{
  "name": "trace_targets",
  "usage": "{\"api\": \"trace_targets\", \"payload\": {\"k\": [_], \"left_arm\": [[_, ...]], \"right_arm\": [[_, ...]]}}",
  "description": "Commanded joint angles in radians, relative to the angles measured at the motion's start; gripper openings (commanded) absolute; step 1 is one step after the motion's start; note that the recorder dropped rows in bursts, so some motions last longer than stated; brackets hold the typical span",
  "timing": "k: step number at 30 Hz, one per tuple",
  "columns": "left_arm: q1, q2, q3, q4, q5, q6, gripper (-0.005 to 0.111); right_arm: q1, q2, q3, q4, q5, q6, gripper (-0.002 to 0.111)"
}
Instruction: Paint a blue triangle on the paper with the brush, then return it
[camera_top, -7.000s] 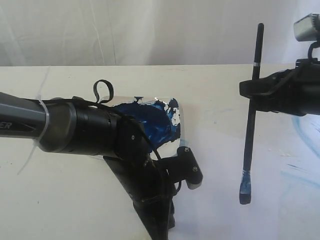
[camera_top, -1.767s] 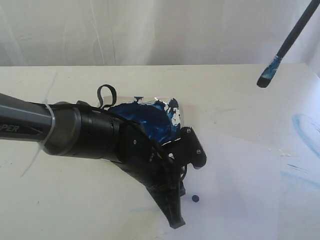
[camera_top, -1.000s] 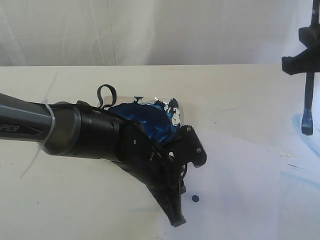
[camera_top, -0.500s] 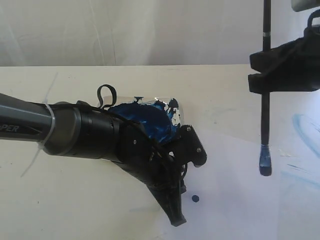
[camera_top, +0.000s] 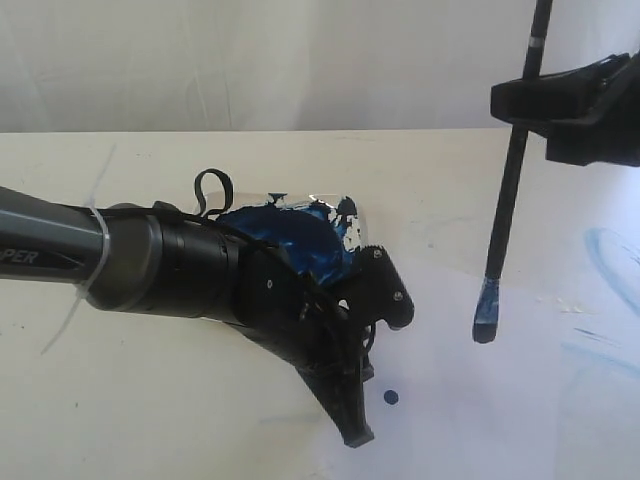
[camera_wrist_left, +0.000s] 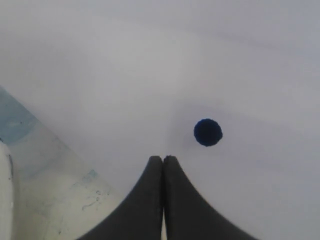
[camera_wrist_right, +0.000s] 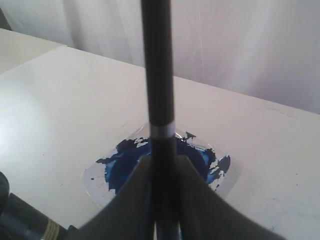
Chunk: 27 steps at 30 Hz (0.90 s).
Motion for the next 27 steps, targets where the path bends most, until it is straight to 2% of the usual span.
{"api": "trace_targets", "payload": {"k": [1,10,20,27], "left_arm": [[-0.002,0.001,0.005,-0.007,-0.002,-0.002,0.0],[-0.002,0.001,0.005,-0.007,-0.002,-0.002,0.0],[-0.002,0.001,0.005,-0.016,0.005,-0.002,0.0],[-0.002,-0.01,0.005,-0.013,0.152,-0.002,0.0]], "right_arm": [[-0.089,0.049,-0.006,0.076,0.122,-0.106,0.0],[-0.137,0.231,-0.006,0.158,0.428,-0.318,0.0],[-0.156,0.271,0.008,0.157,0.413,-0.356,0.0],[-0.156,0.271,0.018,0.164,0.413,-0.358,0.0]]}}
